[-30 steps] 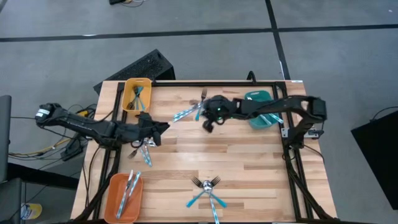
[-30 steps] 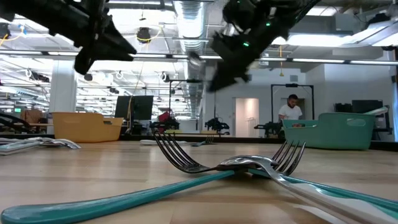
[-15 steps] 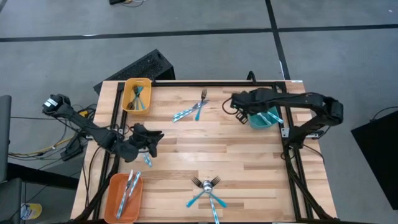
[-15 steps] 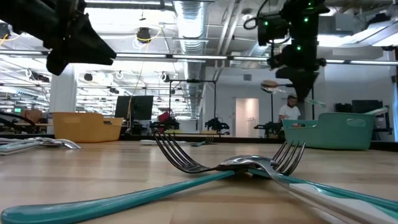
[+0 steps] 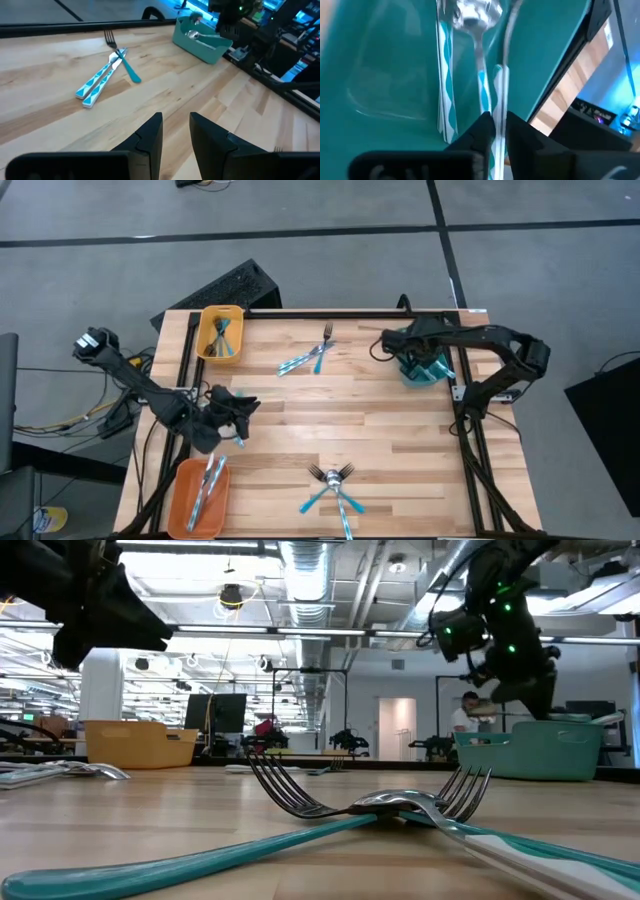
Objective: Sort silverware by color (type)
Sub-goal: Put the white-blue spoon into the blue bin, then put the blue fork into the yellow bin
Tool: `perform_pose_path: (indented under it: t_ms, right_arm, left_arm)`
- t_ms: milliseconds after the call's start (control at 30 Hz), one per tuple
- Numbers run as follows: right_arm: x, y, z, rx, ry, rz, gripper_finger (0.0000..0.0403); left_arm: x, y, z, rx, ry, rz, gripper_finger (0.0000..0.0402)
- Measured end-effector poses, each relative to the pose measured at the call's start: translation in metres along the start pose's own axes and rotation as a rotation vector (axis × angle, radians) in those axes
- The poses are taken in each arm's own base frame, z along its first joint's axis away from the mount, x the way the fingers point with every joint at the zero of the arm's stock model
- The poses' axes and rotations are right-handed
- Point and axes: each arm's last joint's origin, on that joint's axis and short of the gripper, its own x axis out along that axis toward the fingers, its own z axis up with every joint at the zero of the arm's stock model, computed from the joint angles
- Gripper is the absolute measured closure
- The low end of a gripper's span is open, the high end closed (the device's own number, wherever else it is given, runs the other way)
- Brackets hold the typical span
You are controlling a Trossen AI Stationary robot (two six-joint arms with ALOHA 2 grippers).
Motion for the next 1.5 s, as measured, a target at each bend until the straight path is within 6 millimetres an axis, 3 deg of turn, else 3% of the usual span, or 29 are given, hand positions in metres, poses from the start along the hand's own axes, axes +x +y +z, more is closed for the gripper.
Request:
perform_pose_path:
  t_ms: [233, 367, 600, 733, 900, 1167, 1300, 1500]
  right_arm:
    - [0.005, 0.003, 0.001, 0.021, -0.029, 0.016, 0.0225]
    - [-0.007, 0.002, 0.008, 0.06, -0.117, 0.053, 0.0181]
    - [-0.06, 0.008, 0.032, 0.16, -0.609, 0.274, 0.0176]
    - [-0.078, 0.019, 0.063, 0.191, -0.88, 0.43, 0.0191]
    - [-0.063, 0.039, 0.115, 0.209, -0.949, 0.586, 0.0218]
    - [-0.036, 0.035, 0.211, 0.123, -0.729, 0.659, 0.0234]
    - [-0.021, 0.04, 0.236, 0.063, -0.627, 0.636, 0.0216]
    - [-0.009, 0.048, 0.253, -0.011, -0.572, 0.731, 0.0177]
  left_arm:
    - [0.001, -0.001, -0.002, -0.028, -0.001, 0.003, 0.0317]
    - [0.001, -0.001, -0.002, -0.038, 0.01, -0.004, 0.0317]
    - [0.006, 0.002, 0.002, -0.053, -0.028, 0.04, 0.0317]
    - [0.012, 0.003, 0.005, -0.071, -0.042, 0.071, 0.0317]
    - [0.015, 0.003, 0.006, -0.093, -0.02, 0.068, 0.0317]
    - [0.015, 0.001, 0.006, -0.124, 0.011, 0.045, 0.0317]
    - [0.014, 0.0, 0.005, -0.131, 0.021, 0.027, 0.0317]
    - [0.012, -0.001, 0.004, -0.121, 0.029, 0.014, 0.0317]
